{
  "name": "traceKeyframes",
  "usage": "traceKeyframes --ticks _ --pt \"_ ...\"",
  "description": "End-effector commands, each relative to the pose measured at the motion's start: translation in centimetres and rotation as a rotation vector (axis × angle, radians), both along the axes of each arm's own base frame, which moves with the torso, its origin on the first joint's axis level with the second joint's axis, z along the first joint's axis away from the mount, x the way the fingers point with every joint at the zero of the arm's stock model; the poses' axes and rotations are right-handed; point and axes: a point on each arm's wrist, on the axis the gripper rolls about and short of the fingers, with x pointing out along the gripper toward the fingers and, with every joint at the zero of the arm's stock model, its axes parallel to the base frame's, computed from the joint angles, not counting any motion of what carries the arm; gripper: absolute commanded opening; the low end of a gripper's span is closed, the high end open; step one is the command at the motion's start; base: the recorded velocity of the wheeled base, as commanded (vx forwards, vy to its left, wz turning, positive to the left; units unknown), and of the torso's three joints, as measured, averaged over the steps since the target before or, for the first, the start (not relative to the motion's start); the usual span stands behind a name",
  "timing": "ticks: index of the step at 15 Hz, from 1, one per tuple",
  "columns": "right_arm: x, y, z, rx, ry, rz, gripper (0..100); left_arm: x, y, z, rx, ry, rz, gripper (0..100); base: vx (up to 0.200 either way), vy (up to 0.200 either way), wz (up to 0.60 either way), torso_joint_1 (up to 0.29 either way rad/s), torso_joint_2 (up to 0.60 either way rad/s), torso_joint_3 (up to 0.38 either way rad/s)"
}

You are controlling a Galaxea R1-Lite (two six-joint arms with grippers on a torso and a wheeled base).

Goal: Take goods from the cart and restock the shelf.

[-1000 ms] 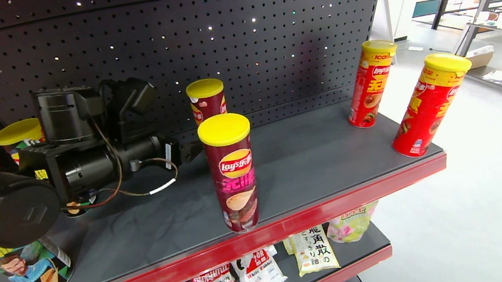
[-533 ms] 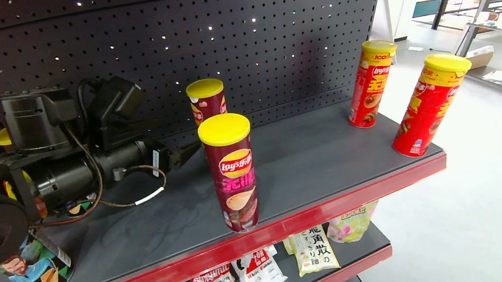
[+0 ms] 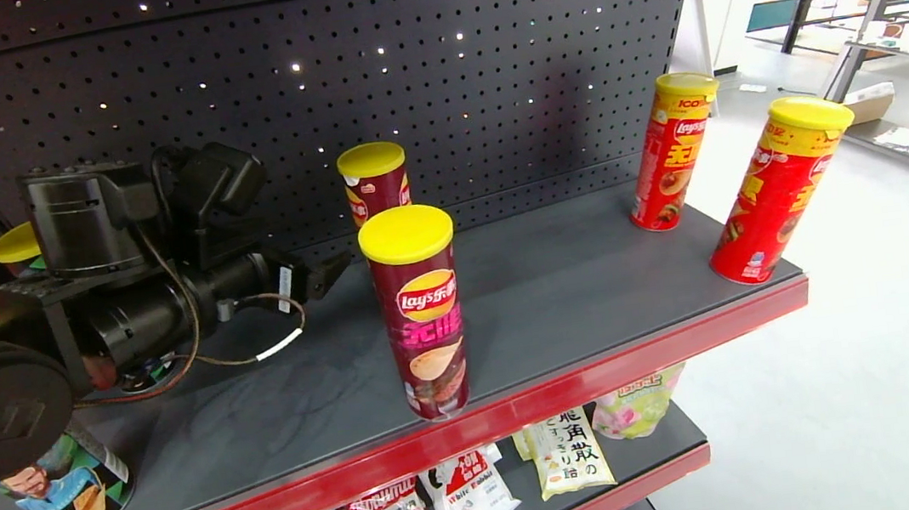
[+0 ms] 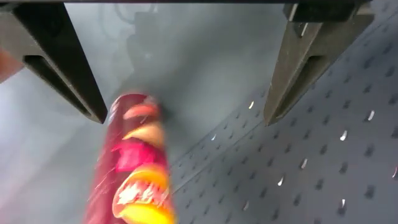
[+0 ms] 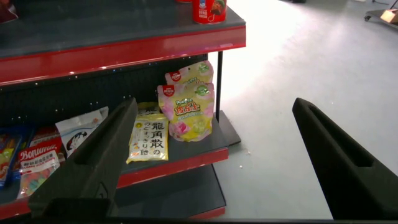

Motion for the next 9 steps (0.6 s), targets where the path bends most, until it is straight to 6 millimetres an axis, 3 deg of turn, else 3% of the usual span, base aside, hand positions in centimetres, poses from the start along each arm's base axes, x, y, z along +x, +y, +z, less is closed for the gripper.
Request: traceKeyframes --ticks 1,4,9 --pt "0.0 0.0 0.0 0.000 0.001 0.001 100 0.1 -0.7 0.9 -0.010 -0.034 -0.027 100 0.000 0.000 0.00 0.000 0.00 0.000" --pt "0.0 0.0 0.0 0.000 0.001 0.000 100 -1.8 -0.1 2.4 0.007 -0.089 -0.036 100 0.000 0.000 0.00 0.000 0.00 0.000" --pt "0.0 0.0 0.0 0.000 0.001 0.000 100 -10.5 4.7 3.9 -0.015 -0.152 0.016 100 0.000 0.000 0.00 0.000 0.00 0.000"
